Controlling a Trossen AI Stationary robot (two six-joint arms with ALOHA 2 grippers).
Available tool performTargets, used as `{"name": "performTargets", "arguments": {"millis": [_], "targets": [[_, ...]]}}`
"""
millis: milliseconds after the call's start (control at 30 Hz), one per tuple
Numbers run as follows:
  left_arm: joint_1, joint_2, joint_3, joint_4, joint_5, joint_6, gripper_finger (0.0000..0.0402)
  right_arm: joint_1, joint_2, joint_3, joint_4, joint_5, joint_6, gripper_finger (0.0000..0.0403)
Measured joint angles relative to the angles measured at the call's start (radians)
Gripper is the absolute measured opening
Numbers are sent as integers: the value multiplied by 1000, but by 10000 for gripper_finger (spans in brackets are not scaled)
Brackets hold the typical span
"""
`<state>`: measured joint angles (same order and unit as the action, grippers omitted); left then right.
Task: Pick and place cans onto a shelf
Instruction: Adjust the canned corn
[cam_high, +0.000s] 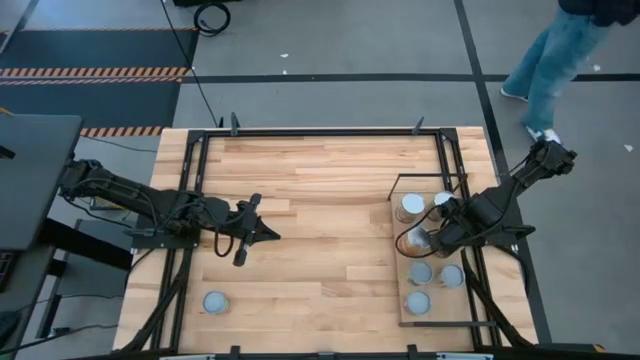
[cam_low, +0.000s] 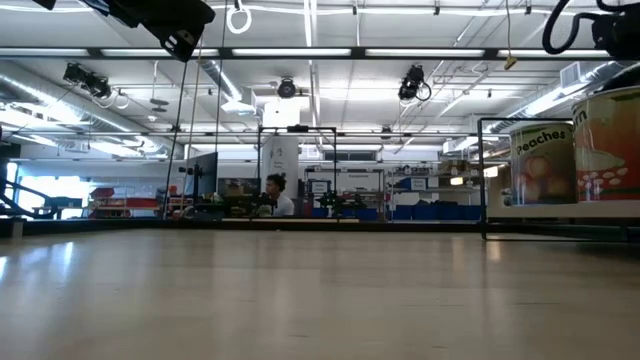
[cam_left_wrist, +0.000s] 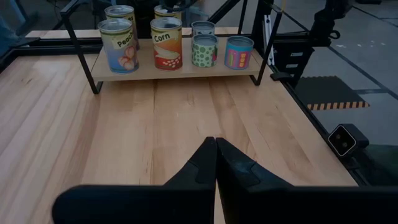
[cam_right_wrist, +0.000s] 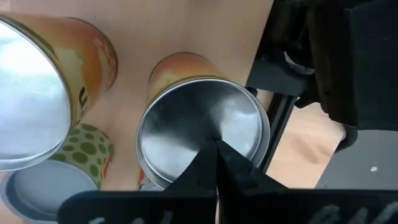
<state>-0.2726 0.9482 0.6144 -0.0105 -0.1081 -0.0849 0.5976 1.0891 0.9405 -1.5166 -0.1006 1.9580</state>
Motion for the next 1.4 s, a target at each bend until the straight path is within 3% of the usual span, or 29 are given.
{"name": "performTargets", "arguments": {"millis": [300,867,1133,1400], "targets": [[0,0,0,0,0,0,11,-48,-24,-2,-3,46,-24,2],[0,0,0,-1,0,3,11,-52,-23,-3,43,-12,-43,2],[0,0,0,-1,0,-1,11,-53,-23,32,-8,57,-40,2],[0,0,0,-1,0,-8,11,-53,-22,34,-9,46,-40,2]]}}
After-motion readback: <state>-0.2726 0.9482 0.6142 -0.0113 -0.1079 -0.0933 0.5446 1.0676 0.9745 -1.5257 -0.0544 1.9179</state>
